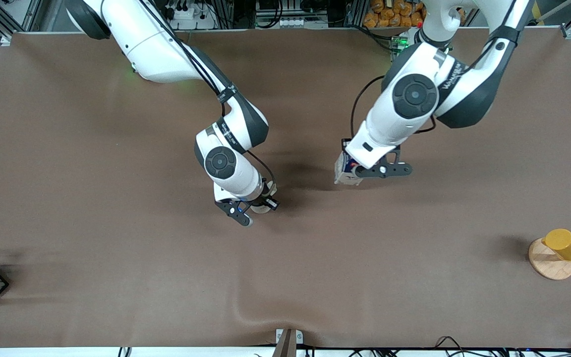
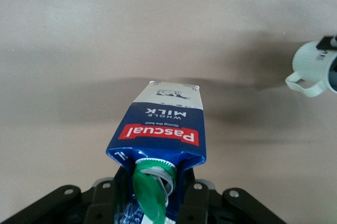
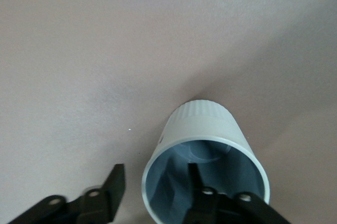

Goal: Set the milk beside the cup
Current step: 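Carry the carton and the mug toward the table middle with both grippers, then release the mug with the right gripper and withdraw it, then lower the milk carton beside the mug with the left gripper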

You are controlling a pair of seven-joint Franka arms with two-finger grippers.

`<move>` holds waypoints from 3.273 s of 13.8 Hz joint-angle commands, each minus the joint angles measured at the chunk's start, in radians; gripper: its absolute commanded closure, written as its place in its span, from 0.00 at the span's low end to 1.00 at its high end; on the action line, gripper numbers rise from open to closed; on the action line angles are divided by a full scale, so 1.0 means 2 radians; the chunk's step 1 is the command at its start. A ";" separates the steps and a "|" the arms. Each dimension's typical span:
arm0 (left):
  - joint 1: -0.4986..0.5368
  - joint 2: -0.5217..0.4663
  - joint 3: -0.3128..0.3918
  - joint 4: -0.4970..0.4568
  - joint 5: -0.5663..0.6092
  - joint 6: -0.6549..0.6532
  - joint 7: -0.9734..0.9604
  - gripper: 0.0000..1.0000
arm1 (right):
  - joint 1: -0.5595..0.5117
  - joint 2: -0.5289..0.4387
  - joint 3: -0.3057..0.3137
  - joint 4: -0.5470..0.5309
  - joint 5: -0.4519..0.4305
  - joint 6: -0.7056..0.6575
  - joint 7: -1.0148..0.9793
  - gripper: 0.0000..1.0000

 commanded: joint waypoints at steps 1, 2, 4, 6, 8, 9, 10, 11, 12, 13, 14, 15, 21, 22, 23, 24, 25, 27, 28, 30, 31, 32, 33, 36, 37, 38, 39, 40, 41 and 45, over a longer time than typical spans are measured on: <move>-0.028 0.026 0.001 0.036 -0.009 -0.012 -0.044 0.73 | -0.024 -0.048 0.000 -0.001 0.005 -0.042 -0.002 0.00; -0.043 0.035 0.001 0.044 -0.008 -0.012 -0.067 0.73 | -0.036 -0.069 0.000 -0.001 0.005 -0.059 -0.014 0.00; -0.059 0.047 0.001 0.051 -0.008 -0.011 -0.089 0.73 | -0.064 -0.098 0.001 -0.001 0.006 -0.107 -0.066 0.00; -0.079 0.065 0.002 0.069 -0.007 -0.008 -0.099 0.73 | -0.102 -0.127 0.000 -0.008 0.006 -0.169 -0.150 0.00; -0.100 0.090 0.003 0.101 -0.005 -0.003 -0.123 0.73 | -0.147 -0.147 0.000 -0.007 0.005 -0.238 -0.243 0.00; -0.113 0.102 0.007 0.120 -0.003 -0.003 -0.132 0.73 | -0.167 -0.159 0.000 -0.008 0.003 -0.257 -0.282 0.00; -0.122 0.112 0.008 0.132 -0.002 -0.002 -0.139 0.73 | -0.186 -0.169 0.000 -0.009 0.000 -0.278 -0.325 0.00; -0.130 0.117 0.009 0.134 0.003 0.006 -0.145 0.73 | -0.205 -0.176 0.000 -0.010 -0.008 -0.295 -0.368 0.00; -0.142 0.119 0.012 0.134 0.014 0.019 -0.157 0.73 | -0.223 -0.184 -0.001 -0.011 -0.019 -0.308 -0.413 0.00; -0.155 0.125 0.020 0.135 0.021 0.029 -0.166 0.73 | -0.234 -0.195 -0.004 -0.011 -0.031 -0.321 -0.449 0.00; -0.168 0.130 0.027 0.135 0.022 0.038 -0.169 0.73 | -0.247 -0.205 -0.005 -0.014 -0.041 -0.336 -0.480 0.00; -0.181 0.135 0.037 0.135 0.023 0.049 -0.170 0.73 | -0.258 -0.218 -0.008 -0.022 -0.043 -0.342 -0.511 0.00; -0.229 0.159 0.073 0.145 0.022 0.073 -0.166 0.69 | -0.275 -0.302 -0.069 -0.078 -0.043 -0.345 -0.703 0.00; -0.229 0.161 0.073 0.146 0.022 0.073 -0.165 0.67 | -0.279 -0.316 -0.074 -0.089 -0.043 -0.345 -0.718 0.00; -0.230 0.162 0.073 0.146 0.022 0.073 -0.162 0.59 | -0.285 -0.327 -0.077 -0.094 -0.043 -0.345 -0.728 0.00; -0.230 0.167 0.073 0.146 0.022 0.073 -0.158 0.56 | -0.291 -0.338 -0.077 -0.094 -0.043 -0.349 -0.729 0.00; -0.230 0.168 0.073 0.146 0.022 0.073 -0.157 0.51 | -0.293 -0.345 -0.079 -0.094 -0.045 -0.359 -0.729 0.00; -0.230 0.173 0.073 0.149 0.022 0.075 -0.155 0.45 | -0.298 -0.357 -0.086 -0.094 -0.045 -0.374 -0.728 0.00; -0.231 0.175 0.073 0.148 0.022 0.084 -0.154 0.45 | -0.301 -0.359 -0.087 -0.094 -0.048 -0.375 -0.729 0.00; -0.237 0.180 0.073 0.149 0.023 0.092 -0.155 0.46 | -0.301 -0.368 -0.083 -0.093 -0.058 -0.376 -0.722 0.00; -0.237 0.181 0.073 0.149 0.023 0.096 -0.155 0.46 | -0.299 -0.370 -0.080 -0.093 -0.063 -0.380 -0.717 0.00; -0.237 0.181 0.073 0.149 0.023 0.099 -0.154 0.46 | -0.300 -0.370 -0.076 -0.090 -0.065 -0.385 -0.696 0.00; -0.238 0.181 0.073 0.149 0.023 0.099 -0.150 0.46 | -0.300 -0.370 -0.074 -0.090 -0.066 -0.388 -0.672 0.00; -0.243 0.180 0.073 0.149 0.023 0.099 -0.133 0.46 | -0.300 -0.373 -0.073 -0.087 -0.063 -0.413 -0.616 0.00; -0.247 0.179 0.074 0.149 0.023 0.099 -0.133 0.46 | -0.299 -0.373 -0.073 -0.087 -0.063 -0.414 -0.610 0.00; -0.248 0.179 0.074 0.149 0.023 0.099 -0.131 0.46 | -0.299 -0.373 -0.073 -0.084 -0.063 -0.414 -0.610 0.00; -0.248 0.180 0.074 0.149 0.023 0.099 -0.126 0.46 | -0.299 -0.373 -0.072 -0.080 -0.064 -0.414 -0.610 0.00; -0.248 0.180 0.074 0.149 0.023 0.099 -0.120 0.46 | -0.299 -0.372 -0.070 -0.080 -0.064 -0.414 -0.604 0.00; -0.248 0.180 0.074 0.149 0.023 0.100 -0.119 0.46 | -0.301 -0.372 -0.068 -0.080 -0.064 -0.414 -0.602 0.00; -0.248 0.186 0.077 0.148 0.023 0.120 -0.119 0.19 | -0.301 -0.370 -0.071 -0.079 -0.063 -0.414 -0.602 0.00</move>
